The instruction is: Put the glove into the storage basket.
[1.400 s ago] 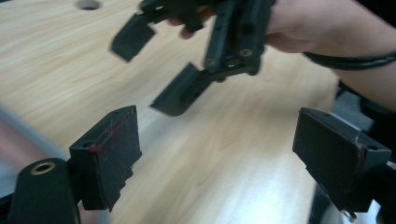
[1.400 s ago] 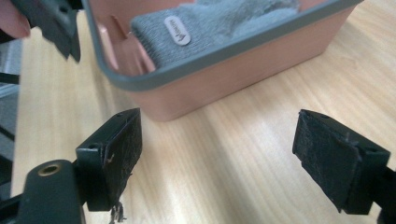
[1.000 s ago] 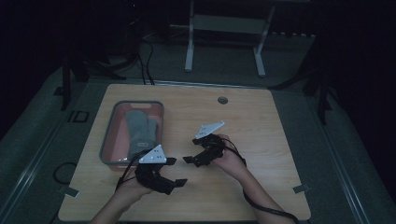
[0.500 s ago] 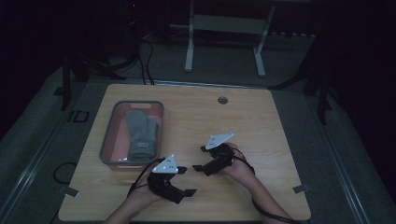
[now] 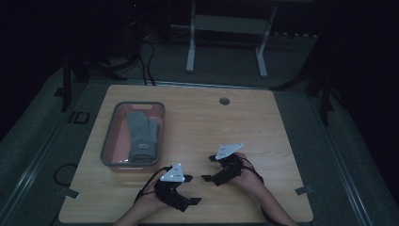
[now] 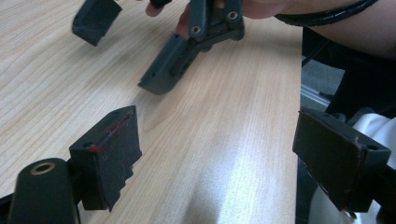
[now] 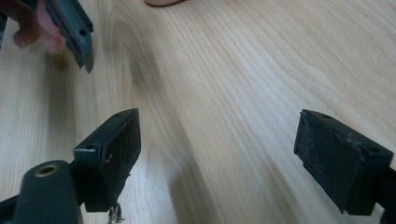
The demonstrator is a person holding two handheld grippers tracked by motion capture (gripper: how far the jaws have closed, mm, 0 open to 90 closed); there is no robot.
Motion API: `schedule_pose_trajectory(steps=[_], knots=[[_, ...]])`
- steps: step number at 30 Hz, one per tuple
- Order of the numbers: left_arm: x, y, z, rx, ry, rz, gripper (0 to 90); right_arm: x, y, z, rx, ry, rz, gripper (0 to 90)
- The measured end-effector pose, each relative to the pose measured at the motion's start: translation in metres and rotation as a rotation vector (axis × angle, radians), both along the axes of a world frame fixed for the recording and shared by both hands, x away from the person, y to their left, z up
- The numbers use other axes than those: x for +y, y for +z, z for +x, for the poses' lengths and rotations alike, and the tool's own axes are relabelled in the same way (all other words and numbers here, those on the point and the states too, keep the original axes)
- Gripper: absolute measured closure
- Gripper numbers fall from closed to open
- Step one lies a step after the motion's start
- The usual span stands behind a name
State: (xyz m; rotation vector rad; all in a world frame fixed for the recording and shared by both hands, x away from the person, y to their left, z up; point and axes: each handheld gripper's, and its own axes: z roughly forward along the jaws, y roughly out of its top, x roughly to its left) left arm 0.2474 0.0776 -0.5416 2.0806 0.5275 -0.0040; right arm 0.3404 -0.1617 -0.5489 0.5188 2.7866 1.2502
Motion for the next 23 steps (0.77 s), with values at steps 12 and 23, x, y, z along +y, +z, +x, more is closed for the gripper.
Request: schedule_pose_trajectory(steps=[12, 23], knots=[[-0.003, -0.008, -0.001, 0.003, -0.016, -0.012, 15.4, -0.023, -0.011, -0.010, -0.064, -0.019, 0.033, 14.1], [-0.003, -0.013, -0.001, 0.019, -0.021, -0.016, 15.4, -0.022, -0.014, -0.009, -0.082, -0.024, 0.017, 14.0]])
